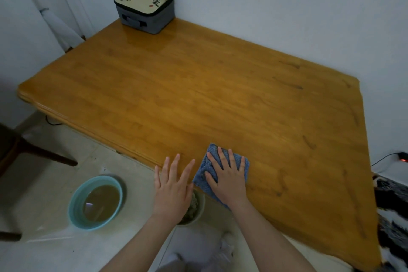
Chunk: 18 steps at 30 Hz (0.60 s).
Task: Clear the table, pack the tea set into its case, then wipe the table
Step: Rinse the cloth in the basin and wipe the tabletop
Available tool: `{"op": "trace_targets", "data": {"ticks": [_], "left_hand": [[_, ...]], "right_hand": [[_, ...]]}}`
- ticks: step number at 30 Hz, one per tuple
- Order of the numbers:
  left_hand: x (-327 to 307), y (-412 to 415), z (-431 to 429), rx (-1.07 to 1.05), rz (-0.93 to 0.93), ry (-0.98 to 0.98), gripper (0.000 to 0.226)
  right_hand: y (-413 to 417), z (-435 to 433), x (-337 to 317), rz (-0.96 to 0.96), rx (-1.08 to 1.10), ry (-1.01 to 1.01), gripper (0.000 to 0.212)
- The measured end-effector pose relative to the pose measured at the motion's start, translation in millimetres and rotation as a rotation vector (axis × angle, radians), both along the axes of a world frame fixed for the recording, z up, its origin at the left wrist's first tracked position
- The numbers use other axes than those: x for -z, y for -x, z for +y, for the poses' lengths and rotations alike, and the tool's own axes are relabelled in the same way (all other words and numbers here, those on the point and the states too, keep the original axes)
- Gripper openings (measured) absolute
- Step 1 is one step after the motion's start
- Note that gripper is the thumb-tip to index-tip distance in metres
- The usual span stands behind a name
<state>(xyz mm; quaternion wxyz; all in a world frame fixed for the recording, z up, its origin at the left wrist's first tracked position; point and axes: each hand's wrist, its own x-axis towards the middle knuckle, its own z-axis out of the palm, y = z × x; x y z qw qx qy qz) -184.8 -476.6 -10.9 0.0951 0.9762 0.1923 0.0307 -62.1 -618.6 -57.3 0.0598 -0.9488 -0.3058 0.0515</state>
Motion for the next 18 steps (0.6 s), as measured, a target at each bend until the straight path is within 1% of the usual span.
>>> {"op": "trace_targets", "data": {"ticks": [4,10,15,18], "left_hand": [[2,-2,-12,-0.049,0.036,-0.015,0.076],[0,-9,-46,-0.176,0.092,0.042,0.066],[-2,-19,-104,-0.358,0.082,0.121,0.062],[-2,-24,-146,-0.411,0.099,0.107,0.057]], "right_hand": [[0,-24,-1,0.01,-0.066,0.0,0.062],[-10,-66,-4,0.046,-0.225,-0.005,0.063],[-24,-108,-8,0.061,-0.385,0.011,0.062],[-28,-138,-9,0.067,-0.443,0.021,0.062]]}}
